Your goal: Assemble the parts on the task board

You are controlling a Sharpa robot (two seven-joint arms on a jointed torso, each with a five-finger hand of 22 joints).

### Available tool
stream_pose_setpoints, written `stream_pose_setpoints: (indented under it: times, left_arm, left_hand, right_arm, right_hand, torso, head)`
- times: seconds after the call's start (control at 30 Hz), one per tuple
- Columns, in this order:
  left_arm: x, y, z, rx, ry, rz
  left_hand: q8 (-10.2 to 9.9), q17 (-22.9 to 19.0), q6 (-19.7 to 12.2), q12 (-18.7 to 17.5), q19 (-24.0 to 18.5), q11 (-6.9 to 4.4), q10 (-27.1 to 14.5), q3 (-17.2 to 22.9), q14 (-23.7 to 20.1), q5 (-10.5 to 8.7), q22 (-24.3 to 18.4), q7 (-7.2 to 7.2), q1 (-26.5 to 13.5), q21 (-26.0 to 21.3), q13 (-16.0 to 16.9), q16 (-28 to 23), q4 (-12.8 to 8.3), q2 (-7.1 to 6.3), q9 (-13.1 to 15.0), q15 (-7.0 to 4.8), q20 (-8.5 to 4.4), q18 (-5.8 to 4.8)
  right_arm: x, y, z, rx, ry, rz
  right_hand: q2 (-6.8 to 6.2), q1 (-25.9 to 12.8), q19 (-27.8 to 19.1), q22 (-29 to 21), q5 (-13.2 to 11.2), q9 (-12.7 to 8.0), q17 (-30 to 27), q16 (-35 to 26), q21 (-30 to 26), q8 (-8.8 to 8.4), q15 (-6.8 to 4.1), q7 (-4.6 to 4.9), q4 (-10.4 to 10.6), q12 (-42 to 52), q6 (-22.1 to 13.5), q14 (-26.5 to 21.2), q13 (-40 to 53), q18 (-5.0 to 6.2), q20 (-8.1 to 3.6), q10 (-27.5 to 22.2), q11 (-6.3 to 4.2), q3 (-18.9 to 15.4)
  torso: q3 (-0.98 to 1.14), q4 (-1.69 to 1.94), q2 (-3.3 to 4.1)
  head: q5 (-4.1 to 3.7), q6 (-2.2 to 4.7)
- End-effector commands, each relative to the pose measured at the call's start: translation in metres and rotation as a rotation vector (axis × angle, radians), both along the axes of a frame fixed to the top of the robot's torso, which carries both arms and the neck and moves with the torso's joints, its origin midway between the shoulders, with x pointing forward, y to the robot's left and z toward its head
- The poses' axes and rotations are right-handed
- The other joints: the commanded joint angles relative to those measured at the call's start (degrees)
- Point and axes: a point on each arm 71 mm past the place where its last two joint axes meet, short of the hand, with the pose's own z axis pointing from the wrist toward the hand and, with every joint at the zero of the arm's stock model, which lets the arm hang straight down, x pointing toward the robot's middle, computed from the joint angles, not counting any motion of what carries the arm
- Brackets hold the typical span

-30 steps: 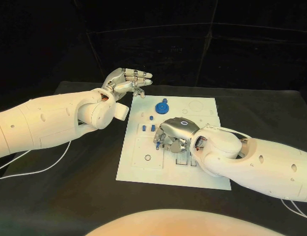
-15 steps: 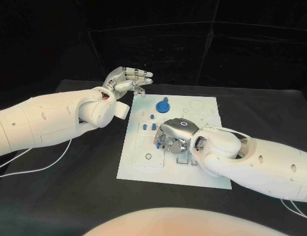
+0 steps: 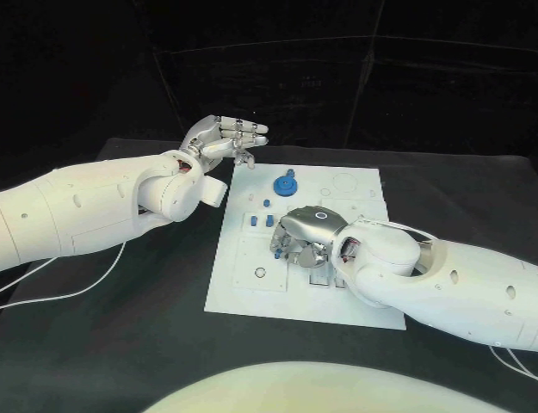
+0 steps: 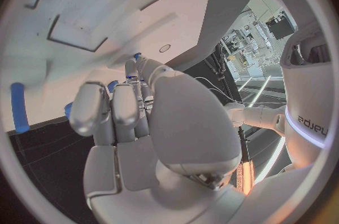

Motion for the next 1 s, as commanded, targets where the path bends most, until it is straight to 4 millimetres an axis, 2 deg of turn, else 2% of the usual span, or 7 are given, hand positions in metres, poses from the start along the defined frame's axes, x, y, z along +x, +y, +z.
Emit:
stream_pose_setpoints:
  times: [0.03, 0.3, 0.47, 0.5, 0.77, 1.0]
  left_arm:
    - [0.000, -0.001, 0.001, -0.009, -0.002, -0.010]
    - [0.000, -0.001, 0.001, -0.008, -0.001, -0.010]
    - [0.000, -0.001, 0.001, -0.008, -0.001, -0.009]
    - [0.000, 0.000, 0.001, -0.008, -0.001, -0.009]
    - [0.001, 0.000, 0.001, -0.007, 0.001, -0.009]
    - [0.001, 0.001, 0.001, -0.007, 0.002, -0.008]
  left_hand:
    - [0.11, -0.07, 0.06, 0.30, -0.48, -0.01, -0.43, -0.43, -0.57, 0.15, -0.09, 0.33, -0.31, -0.26, 0.05, -0.21, -0.02, 0.29, 0.09, 0.00, 0.07, 0.75]
    - [0.11, -0.07, 0.06, 0.30, -0.48, -0.01, -0.43, -0.43, -0.57, 0.15, -0.09, 0.33, -0.31, -0.26, 0.05, -0.21, -0.02, 0.29, 0.09, 0.00, 0.07, 0.75]
    - [0.11, -0.07, 0.06, 0.30, -0.48, -0.01, -0.43, -0.43, -0.57, 0.15, -0.09, 0.33, -0.31, -0.26, 0.05, -0.21, -0.02, 0.29, 0.09, 0.00, 0.07, 0.75]
    - [0.11, -0.07, 0.06, 0.30, -0.48, -0.01, -0.43, -0.43, -0.57, 0.15, -0.09, 0.33, -0.31, -0.26, 0.05, -0.21, -0.02, 0.29, 0.09, 0.00, 0.07, 0.75]
    - [0.14, -0.12, 0.08, 0.35, -0.48, -0.02, -0.48, -0.47, -0.60, 0.14, -0.11, 0.32, -0.24, -0.29, 0.05, -0.21, -0.05, 0.35, 0.09, 0.00, 0.08, 0.76]
    - [0.14, -0.12, 0.08, 0.35, -0.48, -0.02, -0.48, -0.47, -0.60, 0.14, -0.11, 0.32, -0.24, -0.29, 0.05, -0.21, -0.05, 0.35, 0.09, 0.00, 0.08, 0.76]
  right_arm:
    - [-0.001, 0.001, -0.001, -0.022, -0.005, 0.002]
    - [-0.001, 0.001, -0.003, -0.027, -0.005, 0.003]
    - [-0.001, 0.000, -0.005, -0.032, -0.001, 0.003]
    - [-0.001, 0.000, -0.005, -0.031, -0.001, 0.003]
    - [-0.001, -0.001, -0.004, -0.001, -0.010, -0.001]
    - [-0.005, -0.008, 0.003, 0.074, -0.023, -0.012]
  right_hand:
    - [-0.19, -0.77, 0.11, 0.02, -0.24, 0.08, -0.15, -0.18, 0.36, 0.07, -0.43, 0.05, -0.06, -0.28, 0.18, 1.71, -0.09, -0.77, 0.03, 0.20, 0.17, 0.44]
    - [-0.67, -2.15, -0.08, -0.11, -0.49, -0.35, -0.30, -0.01, 0.28, -1.15, 0.04, 0.70, -0.32, -1.58, -1.51, 1.67, -0.43, -0.76, 0.35, -1.31, 0.80, 0.87]
    - [-1.42, -3.41, -0.54, -0.90, -0.63, -0.72, -0.36, 0.18, -0.16, -2.04, 0.77, 1.53, -0.27, -2.22, -3.53, 1.60, -1.03, -0.63, 0.92, -3.87, 1.66, 1.27]
    - [-1.73, -3.72, -0.66, -1.08, -0.65, -0.88, -0.34, 0.30, -0.27, -2.17, 0.96, 1.59, -0.33, -2.12, -4.95, 1.59, -1.25, -0.58, 1.13, -4.68, 1.85, 1.48]
    - [-2.64, -4.94, -1.49, -2.82, -0.75, -0.83, -0.77, 0.37, -1.27, -2.07, 1.46, 1.93, -0.46, -1.97, -8.02, 1.41, -2.09, -0.21, 1.71, -7.73, 2.54, 1.92]
    - [-2.75, -5.36, -1.67, -3.24, -0.62, -0.78, -1.64, -0.19, -1.51, -1.99, 1.55, 2.12, -0.39, -1.73, -8.40, 1.21, -2.18, -0.12, 1.82, -7.97, 2.65, 1.90]
  torso:
    - [0.01, -0.01, -0.01]
    - [-0.04, -0.02, 0.01]
    - [-0.02, 0.01, -0.02]
    - [-0.02, 0.01, -0.02]
    - [-0.01, 0.00, -0.03]
    - [0.03, -0.03, -0.04]
  head:
    - [0.02, -0.07]
    - [0.07, -0.19]
    - [-0.04, -0.17]
    - [-0.04, -0.17]
    - [0.00, -0.20]
    - [0.05, 0.01]
